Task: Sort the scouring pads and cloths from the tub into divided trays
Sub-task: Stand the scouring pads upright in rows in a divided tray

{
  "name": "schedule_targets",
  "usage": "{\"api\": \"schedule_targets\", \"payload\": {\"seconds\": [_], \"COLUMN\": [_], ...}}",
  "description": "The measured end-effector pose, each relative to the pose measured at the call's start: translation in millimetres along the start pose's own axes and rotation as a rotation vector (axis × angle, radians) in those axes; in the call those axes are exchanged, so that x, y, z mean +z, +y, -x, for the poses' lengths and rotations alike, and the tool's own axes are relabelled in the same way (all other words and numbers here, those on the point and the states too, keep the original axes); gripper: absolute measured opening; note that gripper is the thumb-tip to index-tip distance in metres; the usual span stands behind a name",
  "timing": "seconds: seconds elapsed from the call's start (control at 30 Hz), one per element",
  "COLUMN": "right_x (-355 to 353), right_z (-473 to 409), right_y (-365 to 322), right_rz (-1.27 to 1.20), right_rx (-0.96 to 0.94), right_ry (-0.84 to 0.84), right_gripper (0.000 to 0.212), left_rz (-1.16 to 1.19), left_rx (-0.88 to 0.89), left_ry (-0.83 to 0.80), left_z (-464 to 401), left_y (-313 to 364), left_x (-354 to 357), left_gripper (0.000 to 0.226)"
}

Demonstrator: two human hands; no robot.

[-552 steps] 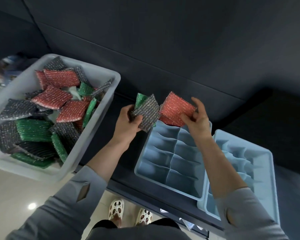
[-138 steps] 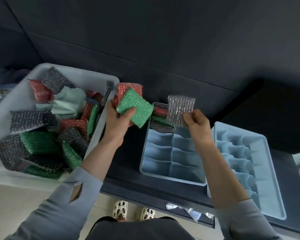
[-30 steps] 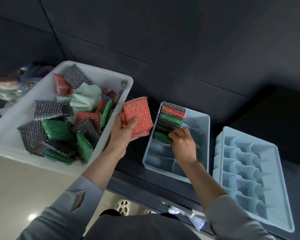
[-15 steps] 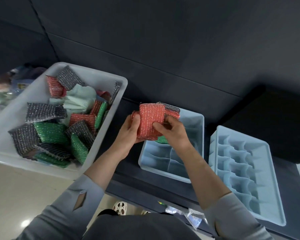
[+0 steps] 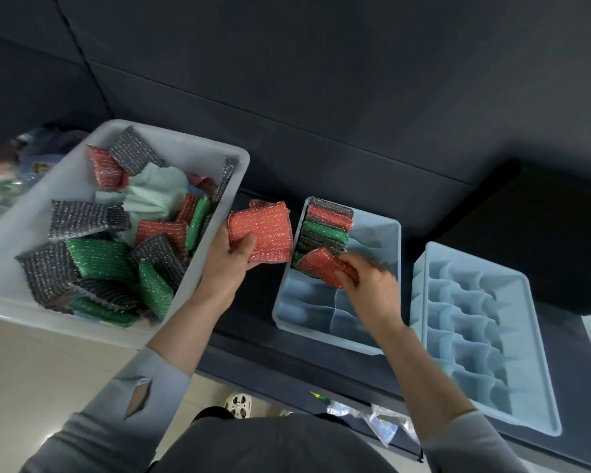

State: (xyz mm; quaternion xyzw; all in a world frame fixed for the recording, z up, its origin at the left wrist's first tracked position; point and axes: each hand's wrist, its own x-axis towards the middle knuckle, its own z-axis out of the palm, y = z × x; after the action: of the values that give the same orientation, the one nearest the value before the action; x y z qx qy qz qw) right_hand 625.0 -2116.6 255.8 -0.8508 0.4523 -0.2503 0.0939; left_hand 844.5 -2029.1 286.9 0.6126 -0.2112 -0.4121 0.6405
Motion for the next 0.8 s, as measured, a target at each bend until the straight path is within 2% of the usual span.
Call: {"api": "schedule_targets", "payload": {"seconds": [0.2, 0.3, 0.4, 0.5, 0.57, 0.63, 0.7, 0.8], "right_x": [14.4, 32.8, 48.3, 48.0, 35.9, 20.3, 11.1, 4.8], "right_z": [-2.5, -0.1, 5.7, 4.9, -1.1, -12.2, -25.4, -38.9], "right_y": [-13.8, -10.4, -7.7, -11.1, -21.1, -34.1, -40.1, -39.9], "right_rz": [0.108, 0.126, 0.205, 0.191, 0.052, -0.2, -0.477, -0.816], "right_rx": [-0.171, -0.154, -0.14, -0.138, -0.08, 0.077, 0.262, 0.412], "right_ry": [-0.039, -0.092, -0.073, 0.004, 0.066, 0.059, -0.082, -0.26], "right_gripper": [0.025, 0.029, 0.034, 0.027, 0.025, 0.029, 0.029, 0.032], "left_rz": [-0.022, -0.025, -0.04, -0.045, -0.047, -0.049, -0.049, -0.041], "left_rx": [0.01, 0.011, 0.009, 0.004, -0.001, -0.01, -0.023, -0.057], "left_ry": [0.004, 0.001, -0.012, -0.025, -0.042, -0.067, -0.087, -0.113], "left_z": [0.3, 2.0, 4.7, 6.8, 7.2, 7.7, 8.3, 10.1], "left_y": [-2.4, -4.1, -5.2, -6.1, -7.4, -8.5, -9.4, -9.6], "left_x": [-2.4, -3.8, -4.6, -6.3, -7.1, -6.5, -2.3, 6.9], "left_gripper": [0.037, 0.035, 0.031, 0.029, 0.027, 0.027, 0.028, 0.027]}}
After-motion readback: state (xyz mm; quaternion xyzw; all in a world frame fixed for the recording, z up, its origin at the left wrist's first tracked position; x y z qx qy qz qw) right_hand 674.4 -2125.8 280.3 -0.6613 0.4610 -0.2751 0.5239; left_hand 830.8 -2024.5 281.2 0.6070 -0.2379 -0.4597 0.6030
